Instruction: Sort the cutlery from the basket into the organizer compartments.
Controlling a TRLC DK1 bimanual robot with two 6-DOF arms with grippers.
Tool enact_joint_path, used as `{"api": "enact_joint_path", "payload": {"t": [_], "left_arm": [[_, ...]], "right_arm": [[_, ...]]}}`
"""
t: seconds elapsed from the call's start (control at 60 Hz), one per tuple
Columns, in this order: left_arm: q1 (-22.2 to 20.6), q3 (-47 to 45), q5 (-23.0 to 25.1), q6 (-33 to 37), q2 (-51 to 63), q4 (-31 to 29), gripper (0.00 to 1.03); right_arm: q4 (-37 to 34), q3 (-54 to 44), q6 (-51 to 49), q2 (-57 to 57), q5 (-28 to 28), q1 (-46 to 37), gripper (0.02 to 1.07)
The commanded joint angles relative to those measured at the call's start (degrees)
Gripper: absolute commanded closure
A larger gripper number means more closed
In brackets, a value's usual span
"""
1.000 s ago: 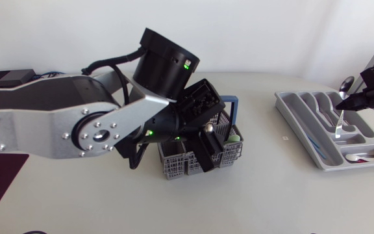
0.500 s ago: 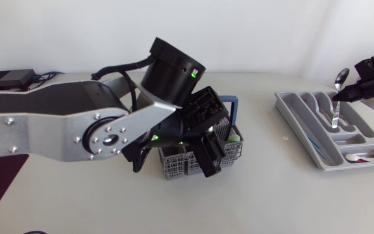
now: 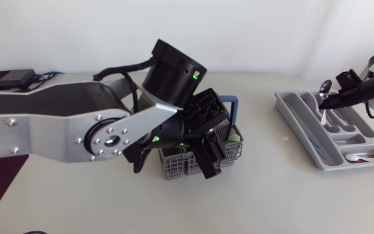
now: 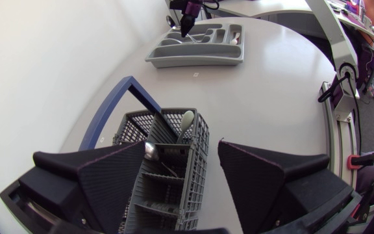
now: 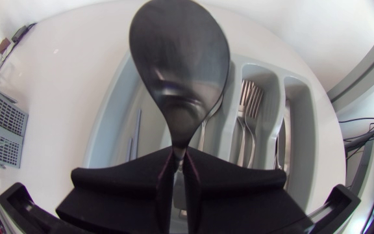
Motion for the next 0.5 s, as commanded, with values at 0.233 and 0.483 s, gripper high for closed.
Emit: {"api": "enact_joint_path", "payload": {"t": [0.233, 0.483], "left_arm": [[-0.3, 0.8, 0.0, 1.4, 0.2, -0.4, 0.26], [-0.1, 0.1, 0.1, 2.0, -0.5, -0.3, 0.26]], "right_arm": [[0.3, 8.3, 2.5, 9.4, 2.1, 0.3, 1.01], [0.1, 9.9, 3.1, 11.6, 3.6, 1.0, 1.01]]}}
